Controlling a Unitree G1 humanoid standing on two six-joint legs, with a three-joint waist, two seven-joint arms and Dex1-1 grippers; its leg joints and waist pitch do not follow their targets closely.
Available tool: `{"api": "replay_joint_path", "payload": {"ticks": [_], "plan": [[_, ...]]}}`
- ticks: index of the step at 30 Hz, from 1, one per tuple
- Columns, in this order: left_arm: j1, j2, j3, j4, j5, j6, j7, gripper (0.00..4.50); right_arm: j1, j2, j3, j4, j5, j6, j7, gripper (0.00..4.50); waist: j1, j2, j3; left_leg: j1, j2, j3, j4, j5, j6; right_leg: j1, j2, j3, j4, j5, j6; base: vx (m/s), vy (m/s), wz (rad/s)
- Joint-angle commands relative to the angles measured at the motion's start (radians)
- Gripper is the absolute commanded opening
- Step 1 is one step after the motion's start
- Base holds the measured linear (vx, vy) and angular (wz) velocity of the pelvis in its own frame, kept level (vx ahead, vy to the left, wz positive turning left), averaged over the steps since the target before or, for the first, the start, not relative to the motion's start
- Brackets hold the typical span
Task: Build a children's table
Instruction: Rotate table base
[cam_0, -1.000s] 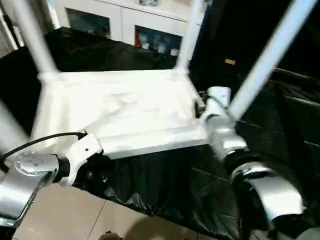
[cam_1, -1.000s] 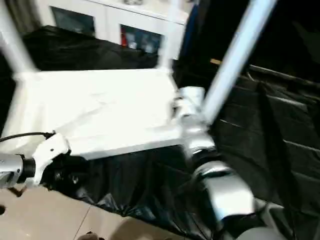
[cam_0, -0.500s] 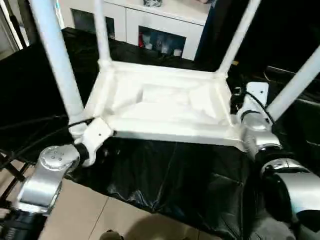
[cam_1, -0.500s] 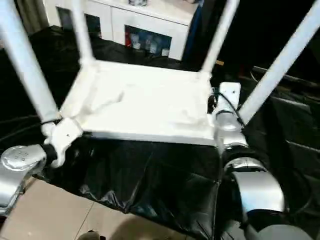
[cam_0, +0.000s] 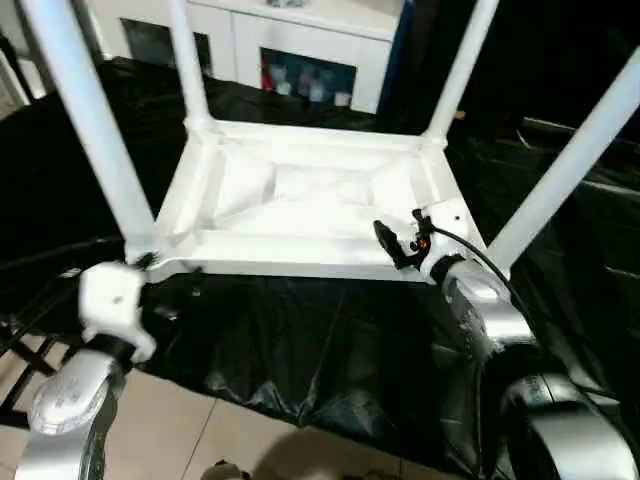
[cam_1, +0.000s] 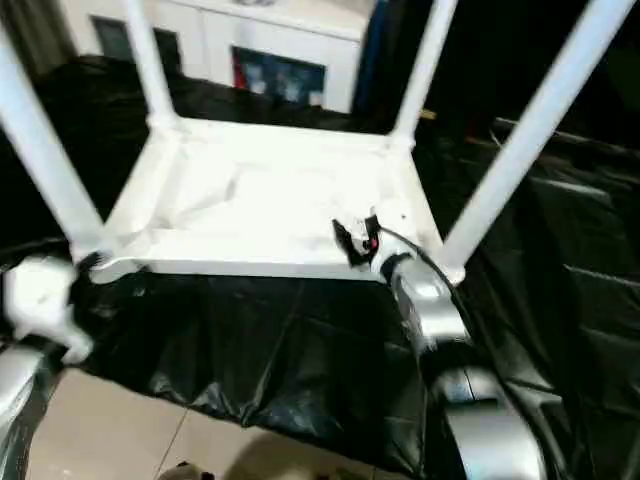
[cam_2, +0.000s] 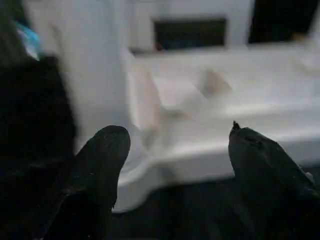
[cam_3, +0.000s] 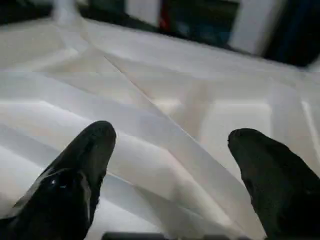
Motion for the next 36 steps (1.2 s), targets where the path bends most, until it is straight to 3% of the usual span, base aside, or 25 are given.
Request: {"api": "replay_joint_path", "payload": {"ticks": [1, 5, 6, 8, 9, 10, 11, 13, 15, 16, 17, 19, 21, 22, 23, 26, 27, 29, 31, 32, 35, 36], "plan": [[0.055, -0.043, 0.009, -0.05, 0.021, -0.058, 0.039, 3.98, 0.081, -0.038, 0.005, -0.178, 0.023, 0.092, 0.038, 4.5, -0.004, 0.028, -0.054, 0.015, 0.024, -0.008, -0.081, -0.352, 0.007, 0.039, -0.049, 0.042, -0.1, -0.256, -0.133, 0.0, 0.0, 0.0], [0.071, -0.081, 0.041, -0.052, 0.024, -0.079, 0.104, 4.26, 0.171, -0.051, -0.004, -0.342, 0.041, 0.194, 0.08, 4.5, -0.002, 0.024, -0.054, 0.016, 0.023, -0.012, -0.084, -0.385, -0.002, 0.036, -0.052, 0.044, -0.114, -0.338, -0.082, 0.0, 0.0, 0.0], [0.051, -0.075, 0.057, -0.036, 0.022, -0.076, 0.115, 4.34, 0.193, -0.059, 0.0, -0.38, 0.05, 0.223, 0.087, 4.5, -0.004, 0.016, -0.052, 0.014, 0.021, -0.012, -0.085, -0.384, 0.001, 0.036, -0.05, 0.044, -0.115, -0.349, -0.073, 0.0, 0.0, 0.0], [-0.056, -0.025, 0.102, 0.064, -0.02, -0.042, 0.126, 4.42, 0.273, -0.107, 0.033, -0.519, 0.072, 0.339, 0.089, 4.5, 0.004, 0.02, -0.054, 0.026, 0.016, -0.012, -0.082, -0.375, 0.003, 0.028, -0.048, 0.045, -0.12, -0.366, -0.05, 0.0, 0.0, 0.0], [-0.06, -0.023, 0.104, 0.069, -0.021, -0.043, 0.126, 4.42, 0.278, -0.11, 0.035, -0.528, 0.074, 0.348, 0.088, 4.5, 0.004, 0.02, -0.052, 0.024, 0.012, -0.013, -0.083, -0.369, 0.004, 0.029, -0.047, 0.045, -0.121, -0.372, -0.043, 0.0, 0.0, 0.0], [-0.09, -0.009, 0.112, 0.098, -0.027, -0.049, 0.125, 4.46, 0.303, -0.129, 0.047, -0.581, 0.089, 0.403, 0.085, 4.5, 0.001, 0.02, -0.052, 0.014, 0.013, -0.019, -0.088, -0.351, 0.0, 0.039, -0.05, 0.043, -0.118, -0.372, -0.038, 0.0, 0.0, 0.0], [-0.118, 0.009, 0.111, 0.128, -0.041, -0.035, 0.1, 4.46, 0.316, -0.142, 0.054, -0.6, 0.098, 0.441, 0.091, 4.5, 0.001, 0.024, -0.054, 0.014, 0.016, -0.022, -0.089, -0.343, -0.006, 0.039, -0.053, 0.042, -0.117, -0.365, -0.036, 0.0, 0.0, 0.0], [-0.183, 0.05, 0.114, 0.205, -0.062, -0.035, 0.056, 4.46, 0.341, -0.17, 0.075, -0.615, 0.096, 0.476, 0.118, 4.5, -0.001, 0.022, -0.058, 0.018, 0.013, -0.02, -0.085, -0.341, -0.008, 0.035, -0.053, 0.043, -0.116, -0.352, -0.044, 0.0, 0.0, 0.0], [-0.237, 0.077, 0.107, 0.265, -0.073, -0.041, 0.013, 4.46, 0.365, -0.188, 0.087, -0.632, 0.076, 0.506, 0.132, 4.5, -0.001, 0.022, -0.058, 0.012, 0.013, -0.021, -0.087, -0.325, -0.011, 0.04, -0.056, 0.044, -0.116, -0.336, -0.052, 0.0, 0.0, 0.0], [-0.258, 0.087, 0.102, 0.291, -0.082, -0.042, -0.012, 4.46, 0.374, -0.189, 0.087, -0.64, 0.065, 0.525, 0.134, 4.5, 0.001, 0.024, -0.062, 0.017, 0.015, -0.02, -0.084, -0.314, -0.012, 0.038, -0.056, 0.045, -0.111, -0.301, -0.065, 0.0, 0.0, 0.0], [-0.285, 0.101, 0.094, 0.326, -0.093, -0.038, -0.047, 4.46, 0.38, -0.188, 0.088, -0.639, 0.049, 0.538, 0.134, 4.5, 0.0, 0.022, -0.062, 0.01, 0.012, -0.02, -0.086, -0.292, -0.013, 0.044, -0.057, 0.044, -0.109, -0.278, -0.074, 0.0, 0.0, 0.0], [-0.334, 0.12, 0.088, 0.39, -0.131, -0.03, -0.126, 4.46, 0.381, -0.179, 0.084, -0.634, 0.033, 0.561, 0.12, 4.5, 0.001, 0.025, -0.067, 0.014, 0.014, -0.019, -0.082, -0.265, -0.017, 0.044, -0.058, 0.046, -0.101, -0.215, -0.101, 0.0, 0.0, 0.0], [-0.359, 0.139, 0.081, 0.437, -0.126, -0.042, -0.146, 4.46, 0.377, -0.179, 0.086, -0.639, 0.026, 0.575, 0.091, 4.5, 0.001, 0.021, -0.069, 0.009, 0.016, -0.018, -0.081, -0.225, -0.02, 0.053, -0.06, 0.045, -0.091, -0.132, -0.13, 0.0, 0.0, 0.0], [-0.382, 0.151, 0.078, 0.48, -0.144, -0.038, -0.184, 4.46, 0.362, -0.175, 0.083, -0.629, 0.027, 0.58, 0.065, 4.5, -0.001, 0.017, -0.07, 0.013, 0.014, -0.014, -0.078, -0.199, -0.014, 0.051, -0.058, 0.045, -0.088, -0.102, -0.138, 0.0, 0.0, 0.0], [-0.391, 0.155, 0.078, 0.495, -0.151, -0.036, -0.198, 4.46, 0.357, -0.173, 0.082, -0.626, 0.028, 0.582, 0.057, 4.5, 0.001, 0.021, -0.07, 0.014, 0.01, -0.012, -0.077, -0.184, -0.012, 0.052, -0.059, 0.046, -0.086, -0.093, -0.144, 0.0, 0.0, 0.0], [-0.428, 0.173, 0.063, 0.554, -0.217, -0.02, -0.339, 4.46, 0.315, -0.151, 0.066, -0.574, 0.023, 0.573, 0.015, 4.5, -0.002, 0.017, -0.069, 0.015, 0.013, -0.012, -0.079, -0.19, -0.018, 0.053, -0.063, 0.046, -0.087, -0.114, -0.152, 0.0, 0.0, 0.0], [-0.428, 0.173, 0.063, 0.554, -0.217, -0.02, -0.339, 4.46, 0.315, -0.151, 0.066, -0.574, 0.023, 0.573, 0.015, 4.5, -0.001, 0.02, -0.068, 0.017, 0.014, -0.011, -0.079, -0.204, -0.025, 0.05, -0.065, 0.047, -0.088, -0.137, -0.159, 0.0, 0.0, 0.0], [-0.437, 0.201, 0.038, 0.564, -0.282, 0.049, -0.493, 4.46, 0.274, -0.138, 0.067, -0.508, -0.005, 0.556, -0.006, 4.5, 0.001, 0.015, -0.066, 0.019, 0.017, -0.01, -0.082, -0.227, -0.033, 0.05, -0.065, 0.047, -0.09, -0.16, -0.159, 0.0, 0.0, 0.0], [-0.434, 0.249, 0.002, 0.553, -0.348, 0.129, -0.675, 4.46, 0.218, -0.122, 0.074, -0.414, -0.046, 0.539, -0.016, 4.5, 0.002, 0.022, -0.065, 0.023, 0.015, -0.009, -0.084, -0.235, -0.043, 0.044, -0.065, 0.047, -0.09, -0.195, -0.163, 0.0, 0.0, 0.0], [-0.434, 0.249, 0.002, 0.553, -0.348, 0.129, -0.675, 4.46, 0.218, -0.122, 0.074, -0.414, -0.046, 0.539, -0.016, 4.5, 0.002, 0.022, -0.065, 0.027, 0.014, -0.008, -0.081, -0.242, -0.048, 0.039, -0.066, 0.047, -0.088, -0.198, -0.167, 0.0, 0.0, 0.0], [-0.411, 0.285, -0.02, 0.497, -0.415, 0.233, -0.759, 4.46, 0.171, -0.111, 0.094, -0.331, -0.074, 0.513, -0.02, 4.5, 0.004, 0.021, -0.065, 0.025, 0.019, -0.007, -0.085, -0.241, -0.053, 0.046, -0.067, 0.048, -0.083, -0.165, -0.178, 0.0, 0.0, 0.0], [-0.397, 0.3, -0.033, 0.459, -0.45, 0.28, -0.785, 4.46, 0.147, -0.101, 0.104, -0.289, -0.079, 0.498, -0.025, 4.5, 0.003, 0.015, -0.067, 0.025, 0.019, -0.005, -0.082, -0.237, -0.053, 0.046, -0.069, 0.048, -0.079, -0.152, -0.184, 0.0, 0.0, 0.0]]}}
